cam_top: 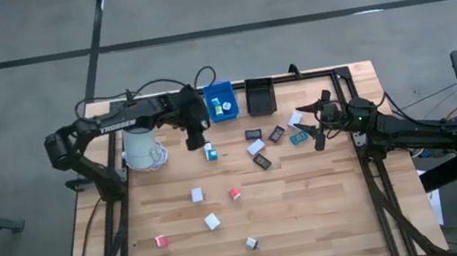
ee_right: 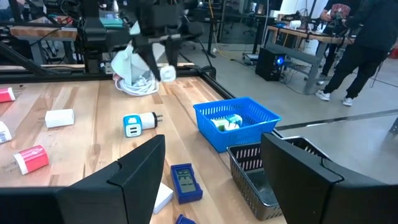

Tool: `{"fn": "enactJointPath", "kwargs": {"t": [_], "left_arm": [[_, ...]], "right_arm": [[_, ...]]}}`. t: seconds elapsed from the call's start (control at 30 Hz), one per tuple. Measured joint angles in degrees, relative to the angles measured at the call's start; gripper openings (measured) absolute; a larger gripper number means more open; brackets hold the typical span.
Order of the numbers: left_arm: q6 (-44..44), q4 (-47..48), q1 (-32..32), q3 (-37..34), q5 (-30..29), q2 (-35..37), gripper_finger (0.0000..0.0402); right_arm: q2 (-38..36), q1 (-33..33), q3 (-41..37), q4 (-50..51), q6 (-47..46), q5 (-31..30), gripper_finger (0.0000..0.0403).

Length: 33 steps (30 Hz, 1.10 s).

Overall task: Pick & Place Office items
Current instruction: Put the small blue adapter into the blue basket

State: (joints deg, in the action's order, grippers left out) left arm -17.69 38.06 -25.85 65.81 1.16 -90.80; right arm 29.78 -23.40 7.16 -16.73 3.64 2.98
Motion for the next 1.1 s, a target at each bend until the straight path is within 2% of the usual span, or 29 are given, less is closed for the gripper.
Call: {"fn": "enactJointPath", "kwargs": {"t": [0.17, 0.33, 0.53, 0.87, 1.1], "left_arm": [[8.19, -5.61, 0.13, 1.89, 0.23, -0.02, 0.0145], [13.27, -16.65, 0.13, 1.14, 0.31, -0.09, 0.0143], [20.12, -27.41, 0.07, 0.49, -4.42, -0.56, 0.0147], [25.66, -31.59, -0.4, 0.39, -11.1, -6.72, 0.0142], [28.13, -31.77, -1.94, 0.38, -10.08, -9.27, 0.0152]], "right_arm": [[0.0, 0.0, 0.0, 0.0, 0.0, 0.0, 0.0256], [0.0, 0.02, 0.0, 0.0, 0.0, 0.0, 0.0256], [0.0, 0.01, 0.0, 0.0, 0.0, 0.0, 0.0256], [0.0, 0.02, 0.0, 0.02, 0.0, 0.0, 0.0256], [0.0, 0.02, 0.0, 0.0, 0.0, 0.0, 0.0256]]}}
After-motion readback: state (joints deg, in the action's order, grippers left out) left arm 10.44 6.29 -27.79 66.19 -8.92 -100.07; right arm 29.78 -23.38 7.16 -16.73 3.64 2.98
